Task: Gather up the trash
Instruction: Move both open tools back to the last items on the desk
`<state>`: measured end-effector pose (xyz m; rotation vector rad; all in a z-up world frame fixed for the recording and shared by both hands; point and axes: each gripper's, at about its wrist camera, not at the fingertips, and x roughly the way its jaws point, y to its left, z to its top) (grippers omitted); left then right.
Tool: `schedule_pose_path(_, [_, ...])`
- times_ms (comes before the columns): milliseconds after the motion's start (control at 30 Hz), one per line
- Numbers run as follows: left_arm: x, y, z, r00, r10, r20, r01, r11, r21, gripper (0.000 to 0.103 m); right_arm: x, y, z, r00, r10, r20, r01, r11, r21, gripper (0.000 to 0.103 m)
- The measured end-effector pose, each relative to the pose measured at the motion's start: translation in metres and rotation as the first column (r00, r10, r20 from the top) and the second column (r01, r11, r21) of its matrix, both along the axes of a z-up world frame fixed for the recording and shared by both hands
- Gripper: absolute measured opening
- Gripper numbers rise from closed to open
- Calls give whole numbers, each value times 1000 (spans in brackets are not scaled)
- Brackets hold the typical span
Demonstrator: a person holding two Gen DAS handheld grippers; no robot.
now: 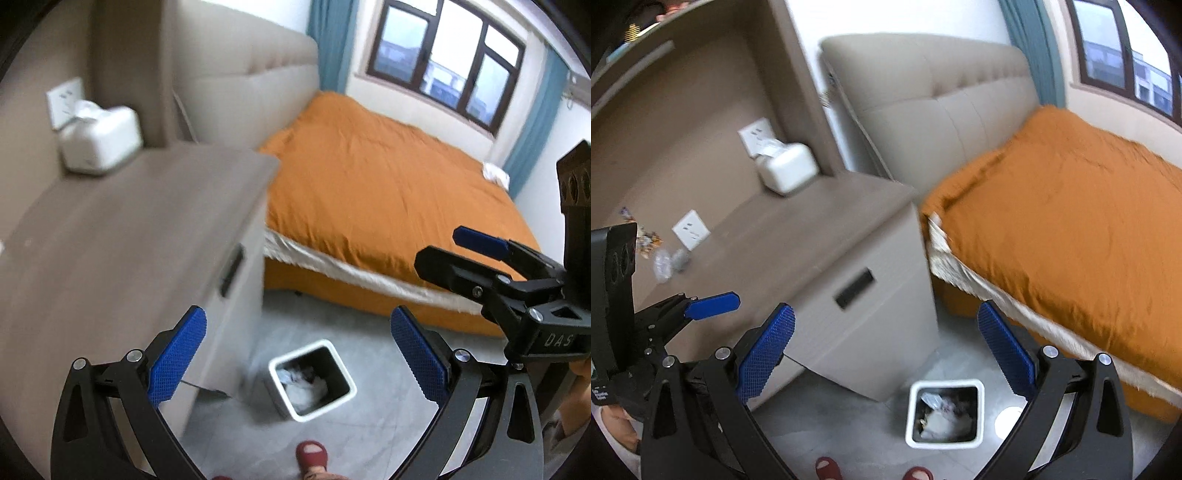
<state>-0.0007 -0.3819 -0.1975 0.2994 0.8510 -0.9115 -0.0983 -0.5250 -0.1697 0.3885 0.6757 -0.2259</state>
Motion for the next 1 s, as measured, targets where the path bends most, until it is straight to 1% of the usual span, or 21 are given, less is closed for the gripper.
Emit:
schedule_pose_path(100, [8,21,20,999,42,33,-42,999,-11,98,13,16,16,999,37,27,-37,999,-16,99])
schedule_pose_path(233, [22,51,39,994,86,70,-85,996,-22,98,33,43,36,994,94,62,-91,995,-41,99])
schedule_pose_path(367, [35,82,57,986,132,102,-128,991,-45,98,50,67,51,986,140,87,-135,989,-67,99])
schedule_pose_path(467, [46,102,68,980,163,110,-157,985,-65,98,64,88,63,978,178,106,-170,982,-85,99])
schedule_pose_path(600, [60,135,82,968,210,135,-200,976,-82,98,84,115,73,968,222,119,-211,972,-100,99])
schedule_pose_path(767, [77,176,94,955,263,138,-249,962,-108,98,109,153,86,952,276,132,-261,958,-123,99])
schedule_pose_path(1000, [99,231,98,930,343,133,-326,936,-134,98,147,204,91,929,348,128,-331,933,-140,99])
